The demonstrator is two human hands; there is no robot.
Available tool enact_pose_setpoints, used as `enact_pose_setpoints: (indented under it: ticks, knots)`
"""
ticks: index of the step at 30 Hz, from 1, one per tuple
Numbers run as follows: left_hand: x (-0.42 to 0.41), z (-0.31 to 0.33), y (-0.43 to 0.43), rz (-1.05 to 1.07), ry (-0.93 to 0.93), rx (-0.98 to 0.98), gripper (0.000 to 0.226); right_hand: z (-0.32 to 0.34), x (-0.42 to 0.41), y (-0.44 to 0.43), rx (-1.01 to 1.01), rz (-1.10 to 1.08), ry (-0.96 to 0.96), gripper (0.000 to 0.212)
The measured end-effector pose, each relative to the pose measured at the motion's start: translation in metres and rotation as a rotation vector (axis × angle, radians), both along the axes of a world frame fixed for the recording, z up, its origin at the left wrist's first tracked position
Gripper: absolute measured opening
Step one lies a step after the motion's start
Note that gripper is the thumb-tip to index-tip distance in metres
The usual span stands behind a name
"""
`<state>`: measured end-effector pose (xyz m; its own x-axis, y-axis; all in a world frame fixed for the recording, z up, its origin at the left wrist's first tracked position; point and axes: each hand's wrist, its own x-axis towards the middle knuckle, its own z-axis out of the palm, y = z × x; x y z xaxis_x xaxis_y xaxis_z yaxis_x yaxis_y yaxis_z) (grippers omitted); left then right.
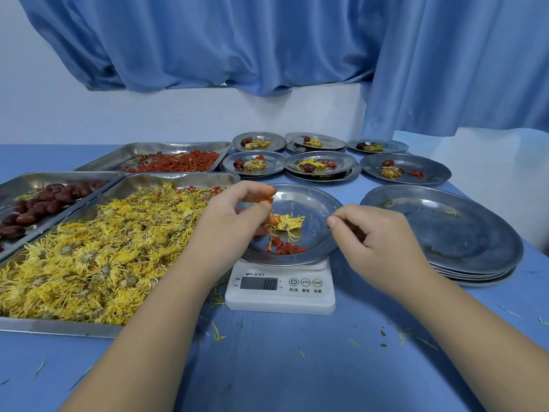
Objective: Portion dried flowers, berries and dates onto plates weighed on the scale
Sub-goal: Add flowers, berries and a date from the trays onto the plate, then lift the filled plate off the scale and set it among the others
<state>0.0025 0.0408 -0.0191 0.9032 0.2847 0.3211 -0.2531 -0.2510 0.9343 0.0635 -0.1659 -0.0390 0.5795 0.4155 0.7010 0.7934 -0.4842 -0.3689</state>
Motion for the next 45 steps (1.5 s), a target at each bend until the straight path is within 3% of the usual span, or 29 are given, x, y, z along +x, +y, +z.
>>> enact_pose_setpoints:
  ticks: [6,12,19,23,31,38,45]
  knots:
    - [-0.002,0.001,0.0,0.118,-0.062,0.136,0.018,0.002,0.0,-0.001,-0.018,-0.029,0.057,0.023]
    - [0.003,0.002,0.011,0.298,-0.09,-0.129,0.017,-0.003,0.005,0.003,-0.144,-0.213,0.358,0.014]
    - [0.005,0.003,0.017,0.401,-0.042,-0.256,0.018,-0.003,0.005,0.01,0.107,-0.143,0.797,0.007]
    - [0.004,0.007,0.013,0.375,0.003,-0.32,0.017,-0.003,0.005,0.012,0.315,-0.035,0.933,0.006]
    - [-0.004,0.012,0.006,0.206,-0.126,-0.366,0.02,0.002,0.004,0.013,0.649,0.061,0.968,0.015]
    - [-0.004,0.01,-0.001,0.086,-0.252,-0.615,0.021,0.026,0.024,0.006,0.741,0.064,0.931,0.017]
    - [-0.001,0.004,0.002,-0.081,-0.169,-1.041,0.045,0.068,0.085,-0.011,0.918,0.053,0.912,0.024]
